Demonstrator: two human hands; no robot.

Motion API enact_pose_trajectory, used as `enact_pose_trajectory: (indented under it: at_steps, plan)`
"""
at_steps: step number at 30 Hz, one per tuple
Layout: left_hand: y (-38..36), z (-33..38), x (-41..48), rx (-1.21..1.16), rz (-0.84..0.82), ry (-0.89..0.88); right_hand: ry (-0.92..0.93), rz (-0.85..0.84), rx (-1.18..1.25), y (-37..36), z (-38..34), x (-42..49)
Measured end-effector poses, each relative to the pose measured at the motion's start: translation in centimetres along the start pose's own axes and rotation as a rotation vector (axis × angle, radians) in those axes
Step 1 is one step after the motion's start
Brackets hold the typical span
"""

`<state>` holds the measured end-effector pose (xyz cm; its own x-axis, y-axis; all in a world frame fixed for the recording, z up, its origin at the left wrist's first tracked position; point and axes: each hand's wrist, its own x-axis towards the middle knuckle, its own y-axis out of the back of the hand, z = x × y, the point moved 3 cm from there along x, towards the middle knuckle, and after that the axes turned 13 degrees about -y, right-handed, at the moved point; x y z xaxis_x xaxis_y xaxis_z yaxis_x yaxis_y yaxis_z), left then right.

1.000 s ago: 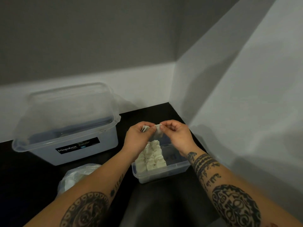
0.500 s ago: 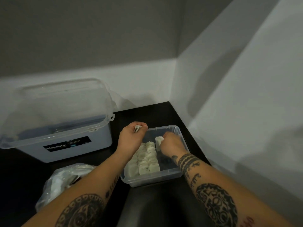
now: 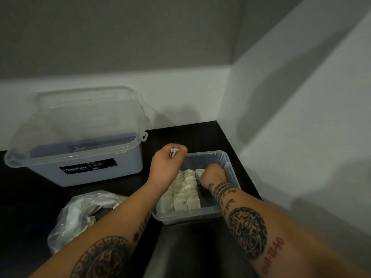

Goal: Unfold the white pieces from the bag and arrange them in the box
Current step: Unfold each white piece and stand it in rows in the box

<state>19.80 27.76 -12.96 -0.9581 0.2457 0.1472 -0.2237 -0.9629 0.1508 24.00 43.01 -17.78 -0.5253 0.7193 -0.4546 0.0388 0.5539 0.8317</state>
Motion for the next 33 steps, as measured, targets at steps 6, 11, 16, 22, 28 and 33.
enact_pose_trajectory:
  at_steps: [6, 11, 16, 22, 28, 33]
  plan:
    - [0.0, -0.1, 0.0, -0.001, -0.011, 0.005, -0.056, -0.029, 0.058, -0.4, -0.1, 0.1]
    - [0.1, -0.2, 0.3, -0.062, -0.016, 0.101, -0.06, -0.045, 0.036, 0.4, -0.4, -0.4]
    - [-0.3, 0.3, 0.1, -0.217, -0.08, 0.196, -0.024, -0.102, 0.075, 3.5, -0.9, -1.4]
    - [-1.1, 0.7, -0.3, -0.218, -0.227, 0.223, 0.117, -0.181, 0.399, 7.1, -2.4, -2.1]
    - [-1.8, 0.8, -0.7, -0.249, -0.37, 0.288, 0.375, -0.438, 0.484, 7.5, -1.9, -4.1]
    - [-1.3, 1.4, -0.9, -0.286, -0.389, 0.314, 0.149, -0.529, 0.642, 6.2, -0.7, -3.2]
